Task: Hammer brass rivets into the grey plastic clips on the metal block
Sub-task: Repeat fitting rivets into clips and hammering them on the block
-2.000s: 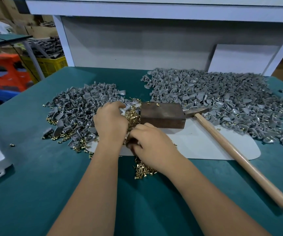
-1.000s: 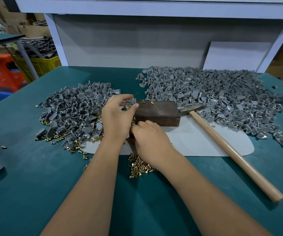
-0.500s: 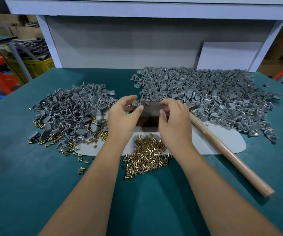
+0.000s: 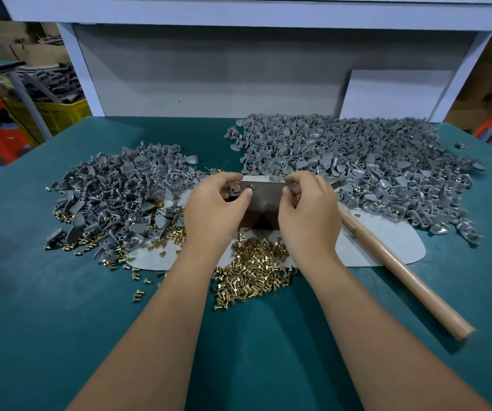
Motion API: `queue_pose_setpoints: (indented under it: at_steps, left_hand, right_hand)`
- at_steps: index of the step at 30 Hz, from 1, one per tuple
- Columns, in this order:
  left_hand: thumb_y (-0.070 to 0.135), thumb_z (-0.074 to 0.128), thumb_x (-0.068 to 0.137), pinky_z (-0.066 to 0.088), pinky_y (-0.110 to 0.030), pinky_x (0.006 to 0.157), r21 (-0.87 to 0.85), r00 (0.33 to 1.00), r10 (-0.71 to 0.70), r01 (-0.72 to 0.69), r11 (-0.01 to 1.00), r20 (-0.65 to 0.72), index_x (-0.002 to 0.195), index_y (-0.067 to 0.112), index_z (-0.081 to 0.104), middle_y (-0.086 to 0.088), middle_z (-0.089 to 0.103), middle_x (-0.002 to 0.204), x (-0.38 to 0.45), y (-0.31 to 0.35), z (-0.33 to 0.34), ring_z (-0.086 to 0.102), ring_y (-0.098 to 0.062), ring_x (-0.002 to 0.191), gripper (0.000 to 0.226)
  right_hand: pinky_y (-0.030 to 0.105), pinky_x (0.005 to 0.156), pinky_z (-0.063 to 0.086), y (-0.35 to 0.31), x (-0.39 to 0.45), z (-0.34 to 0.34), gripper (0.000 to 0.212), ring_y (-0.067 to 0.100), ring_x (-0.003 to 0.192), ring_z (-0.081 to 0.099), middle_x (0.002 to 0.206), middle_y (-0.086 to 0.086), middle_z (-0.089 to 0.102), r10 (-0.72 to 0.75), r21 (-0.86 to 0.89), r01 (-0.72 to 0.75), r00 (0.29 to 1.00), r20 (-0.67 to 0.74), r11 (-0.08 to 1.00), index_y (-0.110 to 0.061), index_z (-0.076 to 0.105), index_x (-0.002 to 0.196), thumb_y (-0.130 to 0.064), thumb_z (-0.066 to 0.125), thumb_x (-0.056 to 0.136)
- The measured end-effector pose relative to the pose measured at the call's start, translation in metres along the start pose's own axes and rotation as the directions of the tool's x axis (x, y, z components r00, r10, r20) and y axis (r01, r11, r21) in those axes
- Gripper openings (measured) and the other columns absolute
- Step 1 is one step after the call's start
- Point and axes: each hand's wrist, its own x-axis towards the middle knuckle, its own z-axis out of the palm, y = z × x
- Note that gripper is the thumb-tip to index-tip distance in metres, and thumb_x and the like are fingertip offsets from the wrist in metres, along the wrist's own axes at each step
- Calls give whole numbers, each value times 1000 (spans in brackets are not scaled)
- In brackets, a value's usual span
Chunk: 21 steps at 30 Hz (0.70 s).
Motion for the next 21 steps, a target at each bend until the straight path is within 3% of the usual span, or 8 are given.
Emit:
queue_pose_setpoints:
  at_steps: [3, 6, 8, 15, 18, 21]
  left_hand:
    - [27, 76, 82, 52, -36, 91, -36, 997, 39, -36, 999, 70, 107, 27, 74, 13, 70, 100, 0, 1, 1, 60, -15, 106, 25]
    - [25, 78, 81, 52, -42, 94, -90, 993, 31, -21, 996, 111, 108, 26, 74, 13, 71, 98, 0, 1, 0, 60, -20, 110, 27]
    - [27, 77, 80, 51, -44, 95, -114, 991, 36, -21, 993, 130, 108, 27, 74, 14, 71, 95, -1, 2, -1, 60, -22, 110, 28]
    - [28, 54, 87, 55, -40, 88, -170, 997, -61, 70, 983, 53, 109, 29, 71, 12, 67, 103, 2, 5, -7, 61, -9, 103, 27]
    - [26, 50, 91, 55, -30, 77, -60, 992, -119, 116, 991, -44, 107, 29, 71, 7, 67, 109, 5, 1, -11, 61, -10, 96, 26]
    - [24, 49, 92, 51, -32, 78, 21, 992, -111, 113, 993, -59, 108, 28, 71, 7, 67, 111, 4, 0, -11, 60, -13, 96, 27]
  right_hand:
    - [32, 80, 41, -1, 1, 2, 15, 15, 96, 54, 95, -9, 63, -2, 31, 0, 998, 55, 1000, -22, 64, 101, -16, 61, 88]
    - [39, 92, 39, 1, 4, 2, 15, 15, 96, 55, 89, -11, 64, 12, 87, -21, 994, 105, 996, -24, 68, 97, -14, 65, 85]
    - [44, 90, 44, 2, 5, 0, 14, 17, 97, 54, 89, -10, 67, 9, 126, -26, 992, 128, 992, -23, 70, 92, -13, 65, 85]
    - [39, 88, 42, 4, 8, -6, 20, 16, 98, 47, 96, -6, 66, -30, 61, 23, 992, 126, 998, -19, 73, 100, -16, 58, 88]
    - [37, 86, 39, 6, 9, -7, 17, 15, 93, 41, 88, -10, 56, -89, -62, 104, 974, 206, 993, -23, 74, 97, -23, 60, 88]
    - [35, 85, 36, 6, 12, -7, 11, 15, 92, 39, 83, -13, 50, -77, -78, 98, 969, 234, 992, -26, 74, 88, -26, 63, 87]
